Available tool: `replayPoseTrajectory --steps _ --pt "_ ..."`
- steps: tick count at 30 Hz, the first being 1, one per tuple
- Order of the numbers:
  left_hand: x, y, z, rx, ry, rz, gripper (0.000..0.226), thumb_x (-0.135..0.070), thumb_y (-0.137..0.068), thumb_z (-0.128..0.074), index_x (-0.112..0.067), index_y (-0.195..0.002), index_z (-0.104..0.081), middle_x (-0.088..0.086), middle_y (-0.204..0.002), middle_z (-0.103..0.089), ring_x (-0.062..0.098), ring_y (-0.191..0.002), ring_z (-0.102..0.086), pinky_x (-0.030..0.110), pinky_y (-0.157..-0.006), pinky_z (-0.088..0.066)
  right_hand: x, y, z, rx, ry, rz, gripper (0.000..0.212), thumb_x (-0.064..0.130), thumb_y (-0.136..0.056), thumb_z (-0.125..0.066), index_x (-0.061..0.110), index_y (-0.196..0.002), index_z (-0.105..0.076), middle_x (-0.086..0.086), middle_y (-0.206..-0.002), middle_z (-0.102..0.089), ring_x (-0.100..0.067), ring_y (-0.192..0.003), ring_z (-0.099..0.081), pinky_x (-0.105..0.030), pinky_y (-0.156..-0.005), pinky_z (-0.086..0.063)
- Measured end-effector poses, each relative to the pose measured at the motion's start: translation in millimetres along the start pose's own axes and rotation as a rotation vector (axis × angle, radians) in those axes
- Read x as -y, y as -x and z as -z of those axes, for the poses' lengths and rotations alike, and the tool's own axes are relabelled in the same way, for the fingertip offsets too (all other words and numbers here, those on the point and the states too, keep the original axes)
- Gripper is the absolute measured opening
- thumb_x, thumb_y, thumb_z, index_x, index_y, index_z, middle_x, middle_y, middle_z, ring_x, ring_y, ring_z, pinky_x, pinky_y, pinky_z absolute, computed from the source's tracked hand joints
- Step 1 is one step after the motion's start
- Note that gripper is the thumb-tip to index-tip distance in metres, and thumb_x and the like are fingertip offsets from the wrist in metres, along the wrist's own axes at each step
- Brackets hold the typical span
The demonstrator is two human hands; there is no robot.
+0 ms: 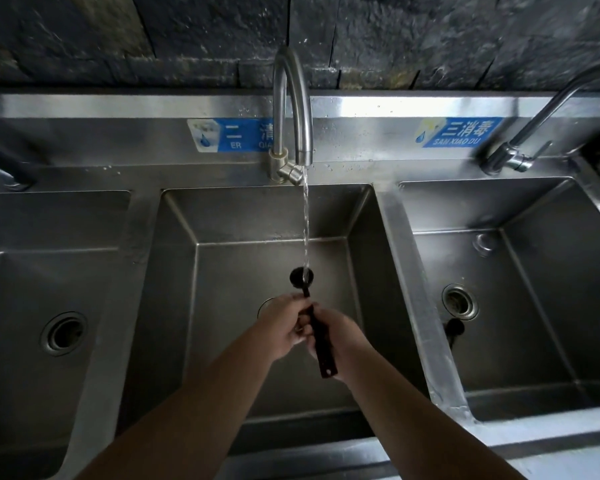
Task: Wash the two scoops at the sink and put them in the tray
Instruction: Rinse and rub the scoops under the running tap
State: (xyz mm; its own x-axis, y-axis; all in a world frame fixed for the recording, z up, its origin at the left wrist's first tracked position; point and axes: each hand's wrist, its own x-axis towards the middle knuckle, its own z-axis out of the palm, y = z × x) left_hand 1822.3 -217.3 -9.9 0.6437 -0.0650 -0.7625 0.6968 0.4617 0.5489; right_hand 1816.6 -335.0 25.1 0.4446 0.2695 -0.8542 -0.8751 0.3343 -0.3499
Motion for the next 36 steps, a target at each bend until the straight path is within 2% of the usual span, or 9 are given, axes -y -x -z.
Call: replayPoseTrajectory --steps 5,8,13,22,26,29,31,33,36 --pt "28 18 2 -0.009 -0.035 0.059 0.01 -0.011 -0.091 -0.06 -0.012 -0.08 -0.062 -0.003 -0.049 -0.049 0.009 -0.037 -0.04 0.023 -0.042 -0.041 -20 9 22 0.059 0.049 0.033 0.027 0.011 -0.101 -0.044 -0.005 -0.097 -0.065 -0.014 -0.066 -0.067 -0.016 -0.049 -0.059 -0.023 -0.039 -0.048" --pt "39 28 0 -0.008 -0.067 0.069 0.009 -0.012 -0.093 -0.057 -0.012 -0.086 -0.063 -0.002 -0.052 -0.052 0.01 -0.042 -0.045 0.025 -0.054 -0.043 -32 12 32 0.011 0.099 0.122 0.021 0.005 -0.097 -0.05 -0.004 -0.1 -0.069 -0.016 -0.069 -0.07 -0.019 -0.053 -0.064 -0.028 -0.045 -0.051" --pt "46 41 -4 0.008 -0.068 0.081 0.018 -0.013 -0.094 -0.052 -0.009 -0.096 -0.069 0.01 -0.087 -0.068 0.024 -0.085 -0.062 0.037 -0.078 -0.049 -48 17 37 -0.258 0.43 0.304 0.011 0.013 -0.087 -0.07 0.021 -0.088 -0.078 -0.004 -0.081 -0.079 -0.019 -0.076 -0.076 -0.033 -0.072 -0.057" --pt "45 54 -17 0.029 -0.029 0.079 0.021 -0.006 -0.094 -0.051 -0.015 -0.091 -0.07 0.004 -0.077 -0.071 0.019 -0.079 -0.061 0.034 -0.075 -0.046 -47 46 33 -0.422 0.842 0.543 0.023 0.018 -0.088 -0.068 0.038 -0.077 -0.07 0.008 -0.076 -0.076 -0.007 -0.075 -0.072 -0.031 -0.074 -0.061" --pt "39 58 -25 0.095 -0.057 0.029 0.016 -0.011 -0.094 -0.054 -0.012 -0.101 -0.068 0.006 -0.087 -0.07 0.021 -0.084 -0.062 0.035 -0.08 -0.044 -40 51 40 -0.323 0.649 0.496 0.018 0.017 -0.092 -0.064 0.022 -0.081 -0.077 -0.001 -0.07 -0.075 -0.012 -0.065 -0.07 -0.028 -0.061 -0.055" --pt "37 57 -35 0.13 -0.089 -0.01 0.01 -0.011 -0.094 -0.057 -0.013 -0.087 -0.064 0.009 -0.081 -0.066 0.019 -0.068 -0.06 0.032 -0.066 -0.044 -32 54 51 -0.208 0.497 0.41 0.024 0.018 -0.098 -0.055 0.011 -0.086 -0.075 -0.005 -0.061 -0.067 -0.012 -0.051 -0.058 -0.025 -0.048 -0.044" --pt "36 54 -44 0.148 -0.138 -0.051 0.008 -0.01 -0.094 -0.057 -0.006 -0.091 -0.062 0.016 -0.079 -0.06 0.025 -0.061 -0.058 0.034 -0.056 -0.046 -26 53 59 -0.179 0.503 0.383 0.027 0.02 -0.1 -0.051 0.013 -0.09 -0.074 -0.006 -0.069 -0.072 -0.013 -0.055 -0.062 -0.024 -0.05 -0.047" --pt "37 48 -56 0.128 -0.216 -0.077 0.01 -0.01 -0.094 -0.058 -0.002 -0.097 -0.062 0.018 -0.078 -0.059 0.026 -0.062 -0.058 0.036 -0.057 -0.049 -17 52 70 -0.196 0.546 0.411 0.025 0.018 -0.099 -0.051 0.018 -0.091 -0.074 -0.006 -0.077 -0.076 -0.011 -0.06 -0.069 -0.019 -0.05 -0.049" --pt "39 36 -88 0.057 -0.353 -0.111 0.012 -0.012 -0.092 -0.062 -0.003 -0.1 -0.063 0.014 -0.076 -0.061 0.017 -0.06 -0.059 0.026 -0.055 -0.048 5 52 93 -0.228 0.572 0.444 0.025 0.016 -0.097 -0.055 0.025 -0.085 -0.074 -0.005 -0.077 -0.077 -0.011 -0.063 -0.071 -0.019 -0.049 -0.048"
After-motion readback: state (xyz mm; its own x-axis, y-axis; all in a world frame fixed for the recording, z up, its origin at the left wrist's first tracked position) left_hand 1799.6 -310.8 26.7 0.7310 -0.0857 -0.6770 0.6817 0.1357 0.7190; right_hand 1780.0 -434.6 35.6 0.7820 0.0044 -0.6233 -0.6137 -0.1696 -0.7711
